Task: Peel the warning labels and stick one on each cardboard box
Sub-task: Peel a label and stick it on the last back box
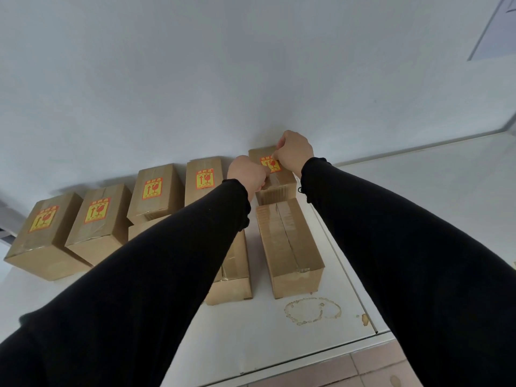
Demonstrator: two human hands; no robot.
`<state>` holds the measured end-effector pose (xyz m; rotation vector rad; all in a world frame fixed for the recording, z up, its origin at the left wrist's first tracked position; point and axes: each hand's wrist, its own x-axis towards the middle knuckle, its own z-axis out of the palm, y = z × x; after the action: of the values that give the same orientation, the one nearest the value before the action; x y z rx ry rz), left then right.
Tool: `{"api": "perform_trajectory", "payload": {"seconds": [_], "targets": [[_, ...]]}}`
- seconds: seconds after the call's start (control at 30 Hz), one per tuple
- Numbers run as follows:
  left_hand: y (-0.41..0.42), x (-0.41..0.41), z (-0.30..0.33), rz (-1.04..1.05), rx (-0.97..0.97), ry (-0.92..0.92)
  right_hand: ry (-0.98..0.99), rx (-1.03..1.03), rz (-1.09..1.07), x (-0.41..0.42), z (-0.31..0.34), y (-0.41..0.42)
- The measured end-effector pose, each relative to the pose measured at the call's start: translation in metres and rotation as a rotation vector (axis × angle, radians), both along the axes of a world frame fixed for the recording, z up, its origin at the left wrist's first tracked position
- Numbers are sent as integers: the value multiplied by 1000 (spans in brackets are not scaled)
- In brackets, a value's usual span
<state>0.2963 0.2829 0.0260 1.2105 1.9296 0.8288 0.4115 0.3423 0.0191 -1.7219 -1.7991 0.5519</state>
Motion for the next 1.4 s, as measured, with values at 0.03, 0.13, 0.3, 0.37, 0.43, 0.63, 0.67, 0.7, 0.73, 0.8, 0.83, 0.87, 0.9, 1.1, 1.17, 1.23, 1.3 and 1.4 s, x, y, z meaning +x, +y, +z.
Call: {"api": "perform_trajectory", "payload": {"seconds": [0.03, 0.13, 0.3, 0.37, 0.43, 0.63, 0.67, 0.7, 0.73, 0.8, 0.83, 0.87, 0.9, 1.1, 1.17, 1.23, 1.3, 1.4], "targets": [[0, 0, -1, 1, 7, 2, 12, -1, -10, 0, 0, 0], [-1, -2, -2, -8, 29, 9, 42, 10, -5, 0, -1, -3], [-3, -3, -1, -24, 40, 7, -35, 38, 143, 9, -1, -10], [-4, -2, 0, -29, 38, 14, -51, 12, 197, 16, 1, -9], [-4, -2, 2, -26, 35, 19, -51, -30, 252, 22, 5, -10], [-9, -2, 3, -18, 51, 18, -51, -75, 291, 24, 7, -16], [-11, -2, 2, -17, 54, 23, -47, -71, 282, 24, 6, -17], [-11, -2, 2, -17, 56, 28, -47, -67, 276, 23, 6, -17], [-12, -2, 2, -15, 61, 31, -51, -64, 272, 23, 6, -18], [-13, -2, 3, -13, 69, 29, -61, -61, 281, 23, 6, -19], [-13, -2, 3, -15, 70, 31, -64, -60, 293, 22, 6, -20], [-13, -2, 3, -18, 68, 33, -69, -60, 309, 22, 6, -20], [-14, -1, 4, -22, 65, 34, -87, -62, 327, 20, 5, -20], [-19, 0, 8, -48, 61, 66, -170, -121, 365, 15, -5, -10], [-20, 0, 9, -54, 66, 62, -137, -121, 366, 16, 1, -16], [-23, -1, 11, -69, 77, 71, -80, -117, 385, 21, 8, -24], [-28, -1, 14, -88, 92, 81, -59, -107, 381, 25, 12, -31], [-39, -7, 21, -119, 134, 115, -116, -1, 316, 29, 18, -42]]}}
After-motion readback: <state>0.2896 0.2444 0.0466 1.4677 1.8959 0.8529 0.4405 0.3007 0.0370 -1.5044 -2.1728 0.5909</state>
